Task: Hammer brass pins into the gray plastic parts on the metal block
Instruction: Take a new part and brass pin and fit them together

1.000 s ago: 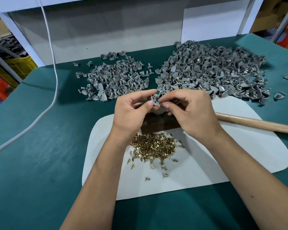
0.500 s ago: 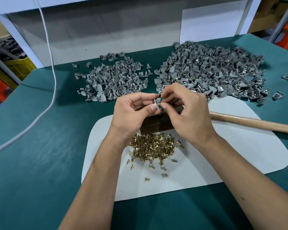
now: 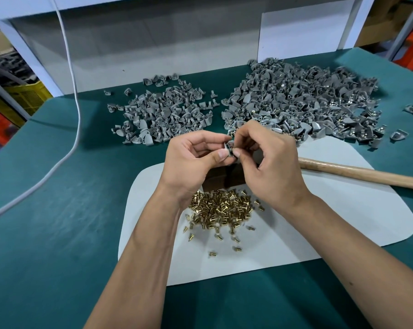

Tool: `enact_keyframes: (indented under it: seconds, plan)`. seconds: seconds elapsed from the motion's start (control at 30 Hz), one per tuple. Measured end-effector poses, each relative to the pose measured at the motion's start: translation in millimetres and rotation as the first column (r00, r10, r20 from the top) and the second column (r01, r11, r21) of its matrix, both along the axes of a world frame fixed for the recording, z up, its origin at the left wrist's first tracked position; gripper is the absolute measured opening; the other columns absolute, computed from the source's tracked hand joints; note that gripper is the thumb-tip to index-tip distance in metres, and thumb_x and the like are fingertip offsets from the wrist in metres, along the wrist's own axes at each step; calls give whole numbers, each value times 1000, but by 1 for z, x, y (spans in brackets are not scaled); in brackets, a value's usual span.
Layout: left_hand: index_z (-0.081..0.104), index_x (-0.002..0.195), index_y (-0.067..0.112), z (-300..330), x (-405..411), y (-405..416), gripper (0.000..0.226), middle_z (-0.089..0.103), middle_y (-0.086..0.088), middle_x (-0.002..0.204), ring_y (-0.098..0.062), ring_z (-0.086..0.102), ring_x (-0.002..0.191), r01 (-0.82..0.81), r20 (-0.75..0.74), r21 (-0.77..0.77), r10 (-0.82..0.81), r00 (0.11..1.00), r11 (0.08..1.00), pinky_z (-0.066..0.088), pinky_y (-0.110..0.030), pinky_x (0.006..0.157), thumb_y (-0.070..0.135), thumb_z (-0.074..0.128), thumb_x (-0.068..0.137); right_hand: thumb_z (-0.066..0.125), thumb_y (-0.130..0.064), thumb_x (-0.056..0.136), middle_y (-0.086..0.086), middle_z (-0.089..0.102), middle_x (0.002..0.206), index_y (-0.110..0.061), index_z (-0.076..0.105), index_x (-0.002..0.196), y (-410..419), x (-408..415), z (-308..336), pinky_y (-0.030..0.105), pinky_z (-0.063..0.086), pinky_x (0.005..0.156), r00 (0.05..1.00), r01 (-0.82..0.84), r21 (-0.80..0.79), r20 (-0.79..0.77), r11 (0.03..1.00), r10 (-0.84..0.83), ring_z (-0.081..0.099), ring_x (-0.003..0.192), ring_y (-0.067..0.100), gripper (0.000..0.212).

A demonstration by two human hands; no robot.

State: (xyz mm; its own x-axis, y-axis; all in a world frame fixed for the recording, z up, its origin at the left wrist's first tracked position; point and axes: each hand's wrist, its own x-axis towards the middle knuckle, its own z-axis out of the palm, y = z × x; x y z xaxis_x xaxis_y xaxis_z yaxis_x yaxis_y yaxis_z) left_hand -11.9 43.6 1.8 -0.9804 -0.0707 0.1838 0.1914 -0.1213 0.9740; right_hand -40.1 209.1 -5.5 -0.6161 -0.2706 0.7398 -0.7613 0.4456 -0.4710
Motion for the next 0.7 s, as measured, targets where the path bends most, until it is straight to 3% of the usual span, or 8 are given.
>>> enact_keyframes:
  seconds: [0.23,0.33,0.5,0.7]
  plan:
    - [72,102,-3,0,-2,0,23,74,-13,84,-19,74,77,-37,77,36,34,996,999,63,-27,77,-17,69,84,72,3,86,-4,67,86,-10,65,96,0,-4,-1,32,58,75,995,-20,-18,96,1000,22,66,81,9,17]
    - [71,107,-7,1,-2,-1,25,75,-17,88,-24,76,79,-25,100,81,17,995,996,63,-26,76,-16,68,85,73,4,87,-2,71,91,-8,69,103,4,-6,0,29,60,82,988,-53,-53,142,997,60,70,88,7,21]
    - [72,108,-5,2,-2,-4,25,76,-20,92,-26,76,81,-6,121,121,-9,993,993,62,-25,76,-15,67,86,75,2,87,0,74,93,-6,74,99,5,-6,-1,20,55,84,1000,-3,-7,28,1000,3,68,87,7,15]
    - [73,107,-3,3,-2,-4,23,77,-16,89,-22,76,77,6,127,119,-21,992,993,62,-24,75,-14,66,87,75,2,88,1,75,95,-6,77,97,6,-6,-1,18,51,88,999,17,38,-39,999,-16,66,88,9,13]
